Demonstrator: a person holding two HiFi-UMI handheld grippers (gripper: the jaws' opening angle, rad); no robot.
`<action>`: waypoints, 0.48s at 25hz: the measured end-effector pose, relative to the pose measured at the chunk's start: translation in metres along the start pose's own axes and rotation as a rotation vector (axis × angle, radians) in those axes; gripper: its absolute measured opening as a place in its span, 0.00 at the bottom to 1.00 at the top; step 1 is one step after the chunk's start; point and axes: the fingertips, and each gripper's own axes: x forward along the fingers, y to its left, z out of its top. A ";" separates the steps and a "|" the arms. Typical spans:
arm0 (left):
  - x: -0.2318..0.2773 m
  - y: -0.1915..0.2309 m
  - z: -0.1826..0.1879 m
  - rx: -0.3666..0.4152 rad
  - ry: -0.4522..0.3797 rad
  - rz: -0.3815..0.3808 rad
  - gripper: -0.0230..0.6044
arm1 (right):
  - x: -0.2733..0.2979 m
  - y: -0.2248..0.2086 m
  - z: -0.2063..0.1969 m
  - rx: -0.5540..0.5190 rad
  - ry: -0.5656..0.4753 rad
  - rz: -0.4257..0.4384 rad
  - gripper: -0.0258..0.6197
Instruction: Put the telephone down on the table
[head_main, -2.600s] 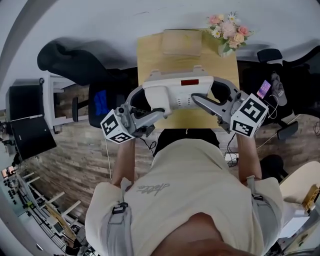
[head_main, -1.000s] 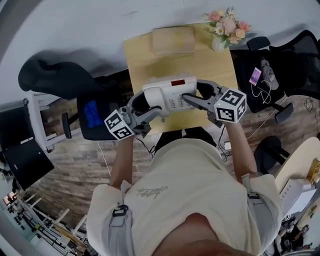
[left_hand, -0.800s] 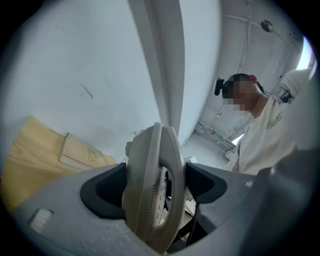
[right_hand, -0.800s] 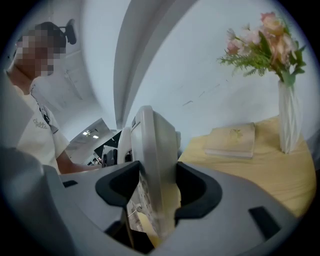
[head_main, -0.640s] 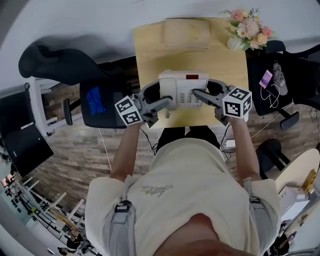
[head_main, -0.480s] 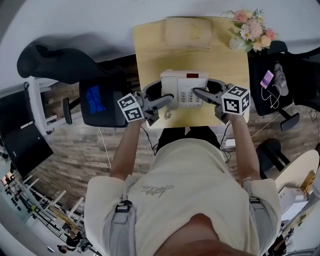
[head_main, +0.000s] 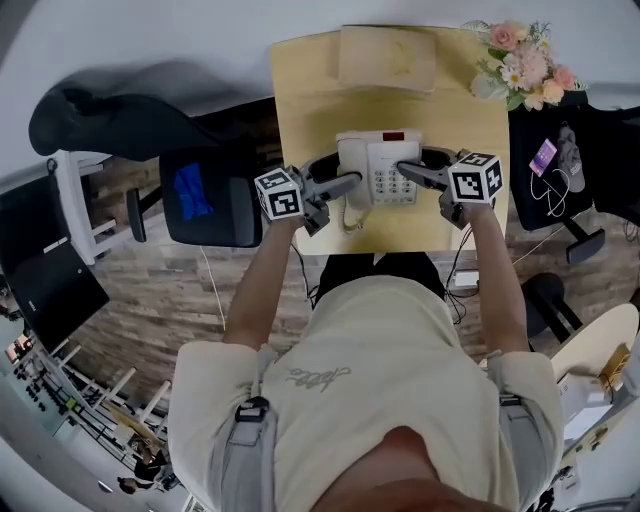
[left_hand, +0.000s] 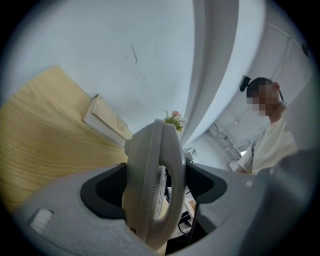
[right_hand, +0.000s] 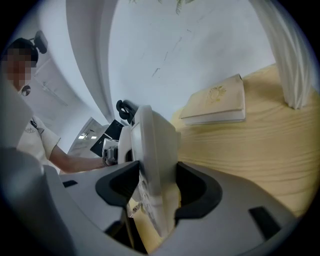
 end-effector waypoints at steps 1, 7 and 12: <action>0.002 0.004 -0.001 -0.015 0.008 0.003 0.63 | 0.002 -0.005 -0.002 0.011 0.009 -0.002 0.40; 0.010 0.029 -0.013 -0.082 0.051 0.023 0.63 | 0.013 -0.028 -0.010 0.064 0.053 -0.006 0.40; 0.014 0.044 -0.018 -0.124 0.078 0.038 0.63 | 0.019 -0.042 -0.013 0.098 0.077 -0.009 0.40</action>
